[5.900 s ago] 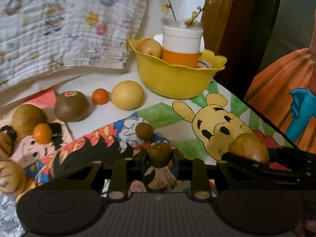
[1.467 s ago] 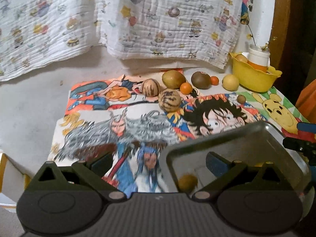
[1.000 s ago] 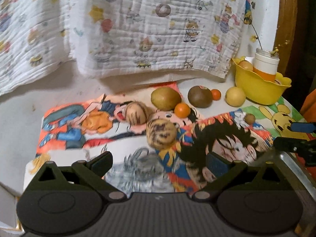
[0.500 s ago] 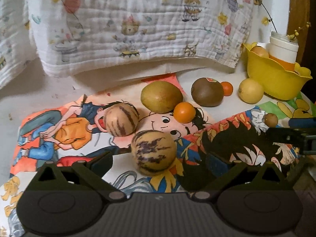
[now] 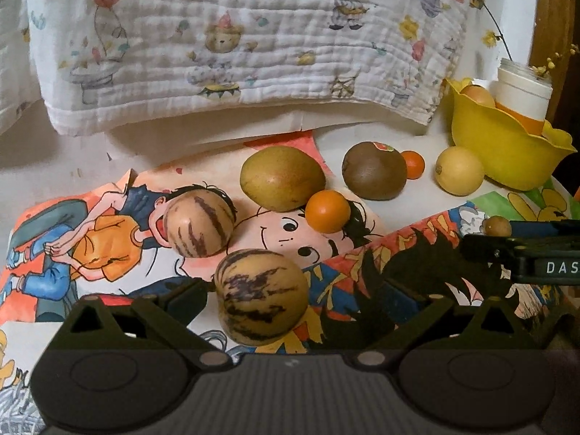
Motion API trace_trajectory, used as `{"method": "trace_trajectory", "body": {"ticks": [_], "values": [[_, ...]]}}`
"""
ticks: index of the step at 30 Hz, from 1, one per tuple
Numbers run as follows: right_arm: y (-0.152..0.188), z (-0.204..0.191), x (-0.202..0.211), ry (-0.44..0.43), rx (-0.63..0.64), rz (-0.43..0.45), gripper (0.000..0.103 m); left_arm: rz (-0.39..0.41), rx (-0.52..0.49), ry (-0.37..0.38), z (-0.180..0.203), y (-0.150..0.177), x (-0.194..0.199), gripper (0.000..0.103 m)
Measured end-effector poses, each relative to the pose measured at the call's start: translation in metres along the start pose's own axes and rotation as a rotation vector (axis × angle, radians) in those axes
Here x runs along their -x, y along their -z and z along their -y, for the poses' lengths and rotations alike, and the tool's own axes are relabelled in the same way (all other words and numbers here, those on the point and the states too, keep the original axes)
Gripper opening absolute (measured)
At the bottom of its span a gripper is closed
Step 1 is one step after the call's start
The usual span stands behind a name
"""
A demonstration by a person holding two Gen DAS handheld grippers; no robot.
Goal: Organize fruits
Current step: 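Grasp the striped melon with the left gripper while the right grasps a nut, then bring the striped melon over the tray with the left while the right carries the nut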
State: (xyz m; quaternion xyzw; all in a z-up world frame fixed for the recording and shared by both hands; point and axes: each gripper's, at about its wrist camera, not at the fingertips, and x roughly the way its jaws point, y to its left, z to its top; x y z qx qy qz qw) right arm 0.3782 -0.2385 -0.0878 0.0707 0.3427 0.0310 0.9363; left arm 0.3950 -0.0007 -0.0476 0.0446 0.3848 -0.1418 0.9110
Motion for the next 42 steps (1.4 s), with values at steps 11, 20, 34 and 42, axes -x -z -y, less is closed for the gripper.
{"method": "trace_trajectory", "body": {"ticks": [11, 20, 34, 42], "values": [[0.004, -0.019, -0.008, -0.017, 0.071, -0.009, 0.068, -0.015, 0.026, 0.017, -0.005, 0.002, -0.004, 0.093], [0.007, -0.035, -0.014, -0.023, 0.138, 0.001, 0.053, 0.009, 0.039, 0.002, -0.008, 0.002, -0.003, 0.077], [0.008, -0.048, -0.018, -0.028, 0.2, 0.017, 0.031, 0.031, 0.039, -0.034, -0.012, 0.003, -0.002, 0.057], [0.009, -0.055, -0.015, -0.068, 0.218, 0.026, 0.03, 0.031, 0.039, -0.013, -0.013, 0.005, 0.001, 0.056]]}}
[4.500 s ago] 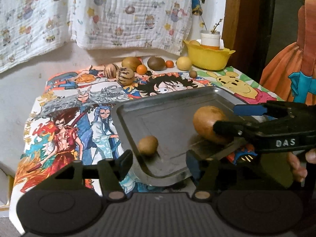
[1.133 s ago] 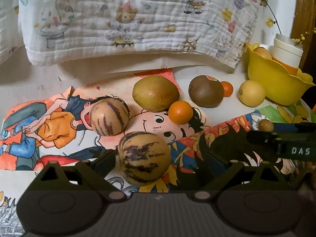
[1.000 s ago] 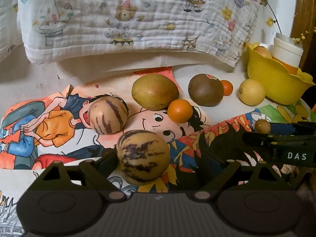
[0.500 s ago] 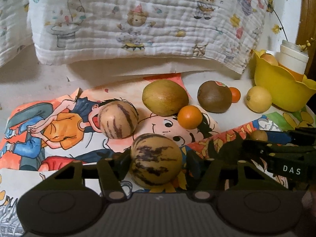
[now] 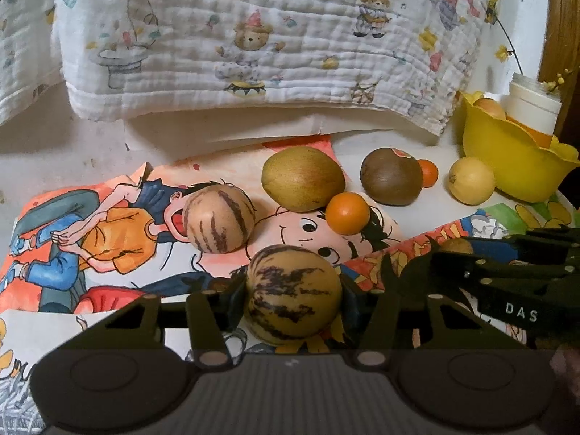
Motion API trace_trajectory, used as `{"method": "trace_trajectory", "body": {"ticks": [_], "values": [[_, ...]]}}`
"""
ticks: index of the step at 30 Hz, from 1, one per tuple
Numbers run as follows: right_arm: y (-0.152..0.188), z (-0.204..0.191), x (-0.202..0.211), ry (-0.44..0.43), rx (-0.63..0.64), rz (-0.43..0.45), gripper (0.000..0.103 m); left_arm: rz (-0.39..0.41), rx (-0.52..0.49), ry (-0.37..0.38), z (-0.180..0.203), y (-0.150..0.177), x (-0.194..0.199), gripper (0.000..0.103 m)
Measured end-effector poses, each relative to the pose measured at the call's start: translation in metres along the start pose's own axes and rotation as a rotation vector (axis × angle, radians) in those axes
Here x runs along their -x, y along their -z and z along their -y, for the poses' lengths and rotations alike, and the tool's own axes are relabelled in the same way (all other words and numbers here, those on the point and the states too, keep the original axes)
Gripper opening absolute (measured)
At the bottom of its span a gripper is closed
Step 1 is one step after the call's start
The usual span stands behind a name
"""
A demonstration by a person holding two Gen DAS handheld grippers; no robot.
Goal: Organize fruits
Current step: 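Bring the striped melon over the tray with the left while the right carries the nut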
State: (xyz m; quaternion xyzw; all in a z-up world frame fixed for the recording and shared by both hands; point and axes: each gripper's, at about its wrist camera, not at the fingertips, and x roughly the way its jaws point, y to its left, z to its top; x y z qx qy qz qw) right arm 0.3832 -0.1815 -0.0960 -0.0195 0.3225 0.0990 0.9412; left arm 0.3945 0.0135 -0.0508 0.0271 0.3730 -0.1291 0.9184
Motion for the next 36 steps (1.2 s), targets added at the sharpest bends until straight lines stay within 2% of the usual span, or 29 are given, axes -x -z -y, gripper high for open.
{"method": "trace_trajectory", "body": {"ticks": [11, 20, 36], "values": [[0.009, -0.013, 0.022, -0.064, 0.017, 0.009, 0.03, 0.014, 0.008, 0.025, 0.003, 0.008, 0.023, 0.056], [0.019, -0.022, 0.061, -0.108, 0.009, 0.032, 0.03, 0.057, 0.015, 0.035, 0.011, 0.014, 0.066, 0.056], [0.054, -0.047, 0.122, -0.22, 0.025, -0.039, 0.03, 0.06, 0.033, 0.105, 0.016, 0.075, 0.15, 0.056]]}}
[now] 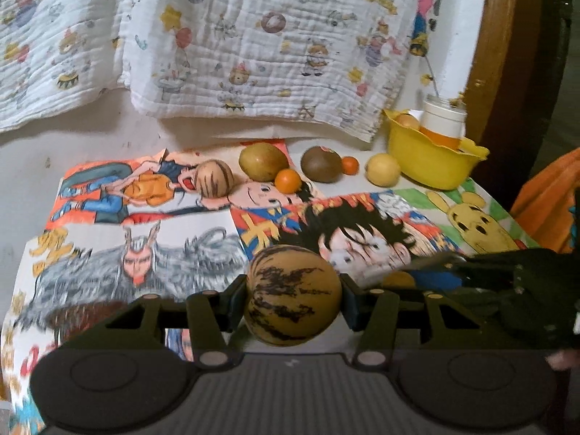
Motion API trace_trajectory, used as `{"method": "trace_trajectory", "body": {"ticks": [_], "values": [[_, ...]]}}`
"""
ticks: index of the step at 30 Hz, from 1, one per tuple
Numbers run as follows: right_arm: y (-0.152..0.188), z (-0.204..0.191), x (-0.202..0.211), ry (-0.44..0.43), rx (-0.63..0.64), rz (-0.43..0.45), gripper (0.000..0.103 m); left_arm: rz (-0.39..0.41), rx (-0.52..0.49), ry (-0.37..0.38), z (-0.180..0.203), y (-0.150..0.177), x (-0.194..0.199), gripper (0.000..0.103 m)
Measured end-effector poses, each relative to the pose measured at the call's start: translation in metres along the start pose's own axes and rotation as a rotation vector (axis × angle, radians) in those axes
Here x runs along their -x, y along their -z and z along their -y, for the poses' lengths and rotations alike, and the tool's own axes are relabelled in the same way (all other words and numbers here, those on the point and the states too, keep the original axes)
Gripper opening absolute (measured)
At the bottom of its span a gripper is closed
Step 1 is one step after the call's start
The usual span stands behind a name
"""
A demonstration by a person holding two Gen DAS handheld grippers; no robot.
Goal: Organize fruits
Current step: 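Bring the striped melon over the tray with the left while the right carries the nut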
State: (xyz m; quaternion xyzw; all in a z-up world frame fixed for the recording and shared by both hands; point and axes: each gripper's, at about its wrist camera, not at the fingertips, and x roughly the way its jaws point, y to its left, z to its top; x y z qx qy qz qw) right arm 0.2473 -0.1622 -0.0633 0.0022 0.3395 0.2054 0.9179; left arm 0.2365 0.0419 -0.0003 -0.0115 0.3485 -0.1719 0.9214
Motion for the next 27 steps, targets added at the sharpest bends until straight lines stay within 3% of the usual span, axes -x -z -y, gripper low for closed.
{"method": "trace_trajectory", "body": {"ticks": [13, 27], "values": [[0.009, -0.025, 0.01, -0.099, 0.102, -0.091, 0.03, -0.067, -0.042, 0.022, 0.014, 0.053, 0.043, 0.056], [0.01, -0.044, -0.005, -0.147, 0.248, -0.211, 0.03, -0.125, -0.093, 0.041, 0.025, 0.077, 0.05, 0.056]]}}
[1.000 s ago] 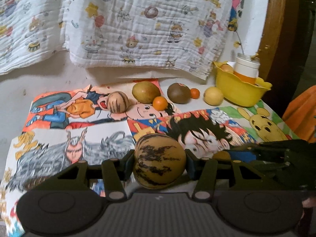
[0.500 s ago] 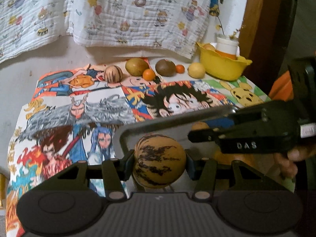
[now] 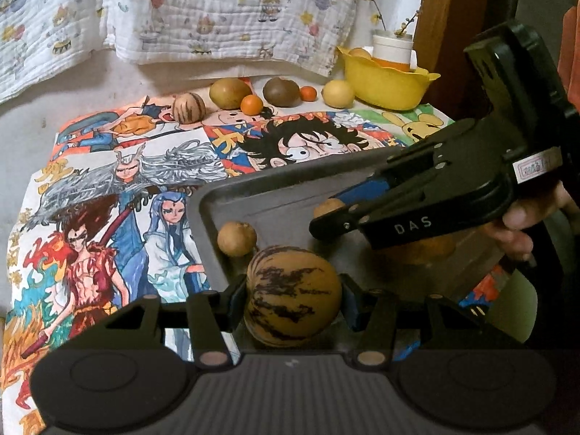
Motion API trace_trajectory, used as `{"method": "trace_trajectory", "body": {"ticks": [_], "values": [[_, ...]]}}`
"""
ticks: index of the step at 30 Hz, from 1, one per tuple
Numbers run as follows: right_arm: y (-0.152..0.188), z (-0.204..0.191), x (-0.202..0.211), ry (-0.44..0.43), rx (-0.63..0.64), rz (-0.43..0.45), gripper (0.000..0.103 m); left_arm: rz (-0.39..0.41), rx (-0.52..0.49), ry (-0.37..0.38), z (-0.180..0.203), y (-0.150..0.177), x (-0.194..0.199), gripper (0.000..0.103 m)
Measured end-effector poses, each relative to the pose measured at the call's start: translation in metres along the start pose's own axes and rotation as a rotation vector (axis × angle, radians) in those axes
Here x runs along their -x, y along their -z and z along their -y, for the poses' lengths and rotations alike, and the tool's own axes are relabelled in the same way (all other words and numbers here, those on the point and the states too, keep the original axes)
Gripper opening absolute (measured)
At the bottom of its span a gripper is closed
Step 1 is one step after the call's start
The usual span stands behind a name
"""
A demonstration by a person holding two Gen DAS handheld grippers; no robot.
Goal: Organize fruits
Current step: 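Bring the striped melon over the tray with the left while the right carries the nut, then release the striped melon from the left gripper while the right drops the nut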
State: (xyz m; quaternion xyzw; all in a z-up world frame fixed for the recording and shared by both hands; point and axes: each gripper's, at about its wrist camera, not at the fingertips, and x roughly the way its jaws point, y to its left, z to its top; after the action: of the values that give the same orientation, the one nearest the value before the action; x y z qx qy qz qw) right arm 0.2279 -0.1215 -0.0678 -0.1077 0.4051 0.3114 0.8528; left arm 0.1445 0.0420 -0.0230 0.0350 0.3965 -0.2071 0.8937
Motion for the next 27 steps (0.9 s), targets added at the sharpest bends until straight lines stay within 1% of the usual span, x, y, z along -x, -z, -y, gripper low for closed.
{"method": "trace_trajectory", "body": {"ticks": [7, 15, 17, 20, 21, 23, 25, 27], "values": [[0.0, -0.001, -0.001, 0.006, 0.013, -0.001, 0.031, -0.006, -0.007, 0.002, 0.001, -0.001, 0.0, 0.057], [0.001, -0.002, -0.002, 0.014, -0.007, 0.012, 0.035, -0.028, -0.012, 0.013, 0.003, -0.001, -0.002, 0.057], [0.003, -0.002, -0.001, 0.015, -0.017, 0.017, 0.041, -0.031, -0.01, 0.016, 0.003, 0.0, -0.001, 0.057], [0.006, -0.001, 0.003, 0.014, -0.033, 0.028, 0.048, -0.023, -0.015, 0.012, 0.004, 0.0, 0.002, 0.061], [0.007, 0.0, 0.004, 0.016, -0.038, 0.032, 0.05, -0.021, -0.014, 0.011, 0.004, 0.001, 0.003, 0.063], [0.009, 0.001, 0.009, 0.018, -0.051, 0.046, 0.058, -0.013, -0.007, 0.013, 0.005, 0.001, 0.006, 0.066], [0.012, 0.003, 0.014, 0.025, -0.067, 0.07, 0.064, -0.006, -0.01, 0.006, 0.006, 0.003, 0.009, 0.072], [0.015, 0.006, 0.021, 0.028, -0.084, 0.091, 0.069, 0.003, -0.017, -0.008, 0.009, 0.005, 0.015, 0.075]]}}
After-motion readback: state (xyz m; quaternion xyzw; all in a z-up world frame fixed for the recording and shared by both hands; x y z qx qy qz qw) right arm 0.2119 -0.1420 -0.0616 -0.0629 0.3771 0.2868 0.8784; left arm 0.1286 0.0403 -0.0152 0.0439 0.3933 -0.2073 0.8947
